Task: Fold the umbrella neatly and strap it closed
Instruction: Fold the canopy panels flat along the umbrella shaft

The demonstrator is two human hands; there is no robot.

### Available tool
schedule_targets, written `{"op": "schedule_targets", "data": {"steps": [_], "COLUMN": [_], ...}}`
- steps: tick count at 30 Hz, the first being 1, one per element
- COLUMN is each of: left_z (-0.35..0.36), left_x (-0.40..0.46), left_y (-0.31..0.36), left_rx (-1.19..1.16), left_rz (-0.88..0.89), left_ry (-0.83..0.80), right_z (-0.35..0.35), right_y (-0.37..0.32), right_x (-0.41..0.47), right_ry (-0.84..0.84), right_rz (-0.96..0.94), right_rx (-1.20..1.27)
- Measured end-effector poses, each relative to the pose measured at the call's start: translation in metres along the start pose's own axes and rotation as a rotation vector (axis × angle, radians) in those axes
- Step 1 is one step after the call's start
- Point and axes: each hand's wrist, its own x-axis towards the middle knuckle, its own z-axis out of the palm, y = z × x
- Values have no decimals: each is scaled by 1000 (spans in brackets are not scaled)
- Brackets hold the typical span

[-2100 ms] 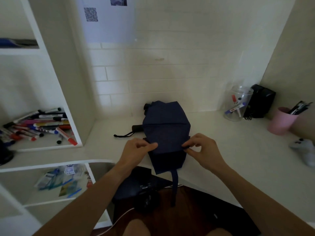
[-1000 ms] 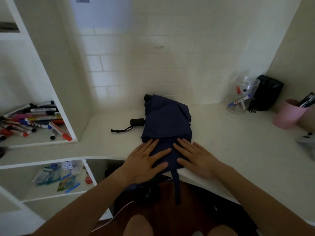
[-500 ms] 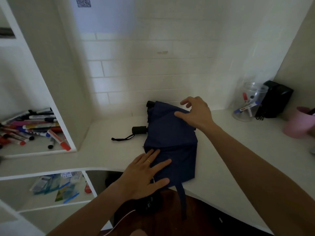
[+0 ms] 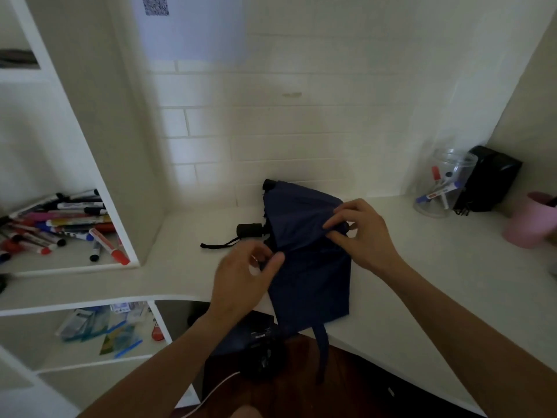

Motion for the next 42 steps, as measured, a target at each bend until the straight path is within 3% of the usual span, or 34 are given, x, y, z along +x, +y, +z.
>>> {"op": "schedule_targets", "data": {"steps": [2, 6, 11, 18, 21, 26, 29, 37, 42], "left_z": [-3, 2, 1, 0, 0, -3, -2, 7, 6], "left_x": [15, 28, 26, 16, 13, 8, 3, -22, -38], "left_y": [14, 34, 42, 46, 47, 48, 49, 31, 26], "left_rx": [-126, -361, -659, -769, -765, -746, -711, -391, -233], "left_rz": [-182, -431, -367, -375, -381, -376, -349, -445, -362], "left_ry": [124, -37, -60, -97, -94, -88, -93, -51, -74], "right_z": [-1, -3, -13, -24, -22, -24, -26, -20, -10], "right_y": [-2, -7, -3, -14, -22, -30, -34, -35, -26], "right_x": [-10, -29, -54, -57, -54, -56, -61, -85, -103], "right_ry": [9, 36, -38, 61, 5, -52, -67, -14, -4], "right_rz": [-14, 7, 33, 546, 596, 728, 686, 701, 715], "right_rx": [19, 52, 97, 626, 743, 731, 763, 676, 533]}}
